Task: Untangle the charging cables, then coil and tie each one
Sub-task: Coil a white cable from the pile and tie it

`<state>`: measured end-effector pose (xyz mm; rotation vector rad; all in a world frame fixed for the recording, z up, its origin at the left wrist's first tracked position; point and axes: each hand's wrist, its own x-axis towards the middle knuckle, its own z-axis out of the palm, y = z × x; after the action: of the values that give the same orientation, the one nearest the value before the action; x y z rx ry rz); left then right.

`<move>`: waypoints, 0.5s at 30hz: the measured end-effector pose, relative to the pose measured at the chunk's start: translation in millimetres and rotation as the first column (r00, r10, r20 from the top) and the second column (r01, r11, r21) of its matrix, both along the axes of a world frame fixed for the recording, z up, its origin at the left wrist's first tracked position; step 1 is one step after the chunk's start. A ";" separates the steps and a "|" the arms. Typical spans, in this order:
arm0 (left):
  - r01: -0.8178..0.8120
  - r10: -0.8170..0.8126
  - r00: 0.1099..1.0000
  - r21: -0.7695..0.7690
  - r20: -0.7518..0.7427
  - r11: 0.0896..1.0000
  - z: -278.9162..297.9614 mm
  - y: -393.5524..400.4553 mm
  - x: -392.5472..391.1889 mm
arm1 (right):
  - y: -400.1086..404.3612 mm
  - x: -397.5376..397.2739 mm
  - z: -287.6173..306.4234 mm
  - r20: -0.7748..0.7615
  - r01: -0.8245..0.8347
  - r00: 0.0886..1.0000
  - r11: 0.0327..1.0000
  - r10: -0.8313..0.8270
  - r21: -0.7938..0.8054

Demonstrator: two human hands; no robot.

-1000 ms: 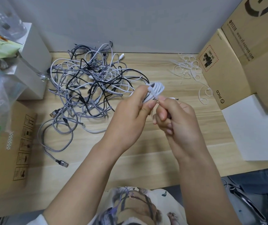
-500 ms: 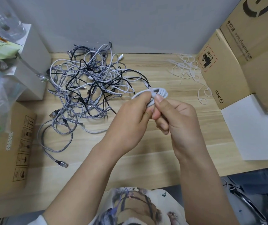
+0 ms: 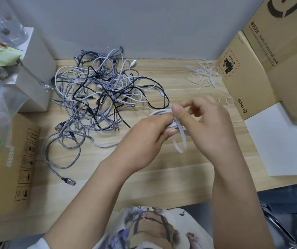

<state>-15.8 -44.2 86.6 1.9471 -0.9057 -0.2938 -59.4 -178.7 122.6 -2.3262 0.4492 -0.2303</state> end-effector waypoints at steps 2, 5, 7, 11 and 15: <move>0.022 -0.022 0.999 -0.019 -0.037 1.000 1.5 1.1 -1.5 | -2.8 2.5 -1.1 -0.033 -0.064 0.997 0.971 0.074 0.231; 0.018 -0.022 0.991 -0.027 -0.133 0.999 1.1 1.2 -5.2 | -2.9 3.3 0.7 0.016 -0.099 0.994 0.872 0.105 0.480; 0.004 -0.009 0.988 -0.032 -0.155 0.999 0.5 0.0 -5.6 | -1.4 3.2 -2.5 0.061 -0.099 0.995 0.880 0.079 0.465; 0.052 -0.061 0.983 -0.054 -0.173 0.997 -3.1 -4.4 -4.5 | 4.3 3.7 2.2 0.222 -0.121 0.975 0.869 0.014 0.479; 0.044 -0.051 0.965 -0.034 -0.256 0.998 -17.0 -6.6 -3.6 | 6.8 0.8 17.4 0.446 -0.258 0.895 0.818 0.002 0.514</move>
<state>-19.5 -50.9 69.6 1.8124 -0.7817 -0.5462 -58.5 -171.9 140.0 -1.6455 0.1006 -0.4615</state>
